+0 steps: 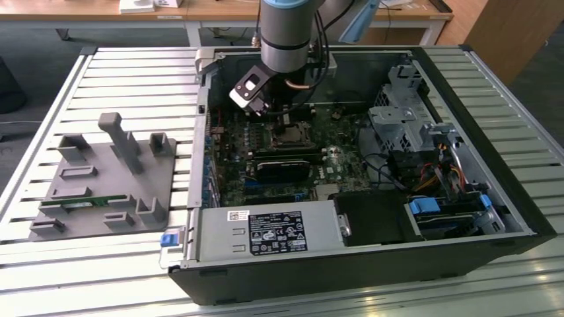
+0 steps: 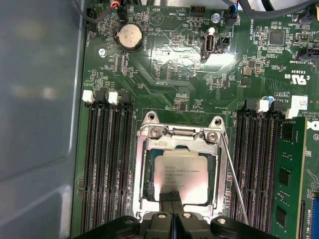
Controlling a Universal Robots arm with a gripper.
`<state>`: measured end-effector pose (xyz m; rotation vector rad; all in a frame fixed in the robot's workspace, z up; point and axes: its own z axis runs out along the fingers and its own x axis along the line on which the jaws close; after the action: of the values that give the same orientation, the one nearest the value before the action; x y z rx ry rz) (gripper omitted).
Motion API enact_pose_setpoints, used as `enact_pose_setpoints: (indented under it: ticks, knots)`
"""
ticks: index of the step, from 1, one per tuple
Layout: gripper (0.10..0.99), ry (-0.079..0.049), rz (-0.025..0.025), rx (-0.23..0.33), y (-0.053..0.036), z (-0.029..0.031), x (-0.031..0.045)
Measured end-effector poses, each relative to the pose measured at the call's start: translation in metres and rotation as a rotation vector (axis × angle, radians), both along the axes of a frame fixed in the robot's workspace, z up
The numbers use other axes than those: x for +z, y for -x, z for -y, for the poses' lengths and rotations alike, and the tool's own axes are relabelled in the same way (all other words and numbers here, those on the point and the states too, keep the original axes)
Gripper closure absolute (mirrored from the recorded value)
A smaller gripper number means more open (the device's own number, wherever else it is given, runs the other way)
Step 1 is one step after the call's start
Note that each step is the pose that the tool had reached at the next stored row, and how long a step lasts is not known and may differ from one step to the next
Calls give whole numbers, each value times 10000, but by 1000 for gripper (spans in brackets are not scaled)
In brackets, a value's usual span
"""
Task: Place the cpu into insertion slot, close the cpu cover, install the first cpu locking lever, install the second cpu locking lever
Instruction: 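Close the cpu cover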
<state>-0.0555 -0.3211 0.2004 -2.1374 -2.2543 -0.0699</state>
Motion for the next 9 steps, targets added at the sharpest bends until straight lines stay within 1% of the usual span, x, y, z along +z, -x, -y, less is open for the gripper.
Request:
enact_pose_setpoints:
  ticks: [3,9]
  knots:
    - [980,-4,3,0,0,-3,-7]
    - [980,16,-11,0,-20,-11,-29]
